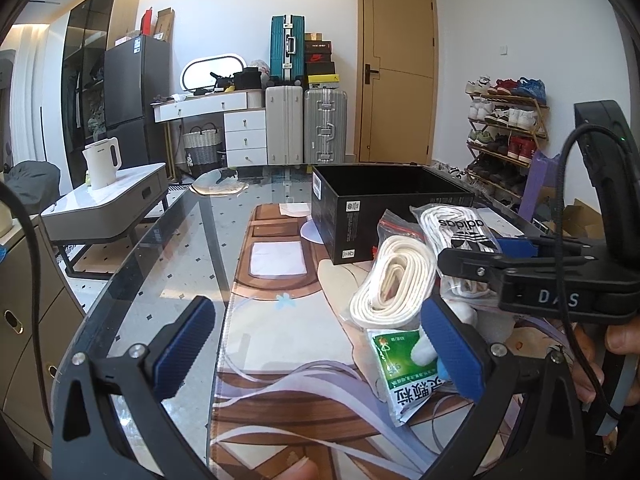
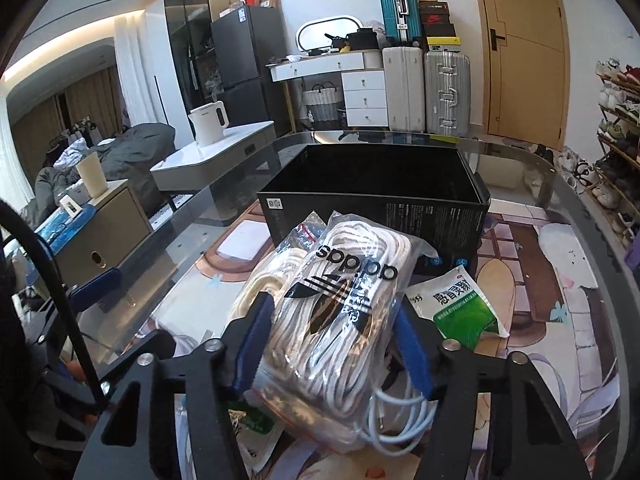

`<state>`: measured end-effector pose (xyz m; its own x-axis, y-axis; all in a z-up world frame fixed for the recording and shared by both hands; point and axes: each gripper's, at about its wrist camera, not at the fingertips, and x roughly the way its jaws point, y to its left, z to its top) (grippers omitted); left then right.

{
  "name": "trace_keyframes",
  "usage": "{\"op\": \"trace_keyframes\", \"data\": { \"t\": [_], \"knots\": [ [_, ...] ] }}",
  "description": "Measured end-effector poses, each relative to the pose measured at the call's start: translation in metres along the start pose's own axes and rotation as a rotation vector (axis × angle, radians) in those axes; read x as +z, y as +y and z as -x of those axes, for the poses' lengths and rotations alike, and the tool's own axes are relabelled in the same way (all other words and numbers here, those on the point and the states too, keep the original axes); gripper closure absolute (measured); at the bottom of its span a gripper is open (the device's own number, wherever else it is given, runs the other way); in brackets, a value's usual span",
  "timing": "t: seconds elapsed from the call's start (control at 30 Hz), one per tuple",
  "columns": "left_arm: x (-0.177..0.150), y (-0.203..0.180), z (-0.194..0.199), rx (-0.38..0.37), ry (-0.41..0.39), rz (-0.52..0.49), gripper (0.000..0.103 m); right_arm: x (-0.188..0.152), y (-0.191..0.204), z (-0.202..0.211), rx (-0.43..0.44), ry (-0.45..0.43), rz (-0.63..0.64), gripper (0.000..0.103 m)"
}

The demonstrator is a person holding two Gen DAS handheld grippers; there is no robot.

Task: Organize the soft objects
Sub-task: 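Grasp the clear adidas bag of white rope with the right gripper, then grasp the white plush toy with the left gripper while the right gripper lifts the adidas bag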

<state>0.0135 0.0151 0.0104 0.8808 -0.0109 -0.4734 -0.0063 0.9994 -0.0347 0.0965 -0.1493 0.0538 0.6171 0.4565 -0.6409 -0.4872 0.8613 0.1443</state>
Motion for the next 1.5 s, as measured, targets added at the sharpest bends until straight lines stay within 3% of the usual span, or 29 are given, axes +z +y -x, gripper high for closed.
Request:
{"op": "trace_keyframes", "data": {
  "t": [0.23,0.57,0.9,1.13,1.43,1.5],
  "knots": [
    [0.0,-0.004,0.001,0.0,0.005,-0.007,0.0,-0.004,-0.01,0.024,0.049,-0.07,-0.048,0.055],
    [0.002,-0.017,0.003,-0.03,0.012,-0.029,0.0,-0.013,-0.023,0.065,0.052,-0.148,-0.039,0.055],
    [0.007,-0.038,-0.012,-0.099,0.073,-0.074,0.0,-0.024,-0.029,0.077,0.039,-0.17,-0.015,0.055],
    [0.006,-0.053,-0.018,-0.106,0.094,-0.145,0.001,-0.026,-0.029,0.073,0.034,-0.166,-0.022,0.055],
    [0.003,-0.062,-0.021,-0.093,0.114,-0.176,0.007,-0.026,-0.031,0.075,0.032,-0.176,-0.036,0.055],
    [0.003,-0.062,-0.021,-0.089,0.117,-0.178,0.013,-0.027,-0.033,0.075,0.033,-0.177,-0.038,0.055]
  ]
}}
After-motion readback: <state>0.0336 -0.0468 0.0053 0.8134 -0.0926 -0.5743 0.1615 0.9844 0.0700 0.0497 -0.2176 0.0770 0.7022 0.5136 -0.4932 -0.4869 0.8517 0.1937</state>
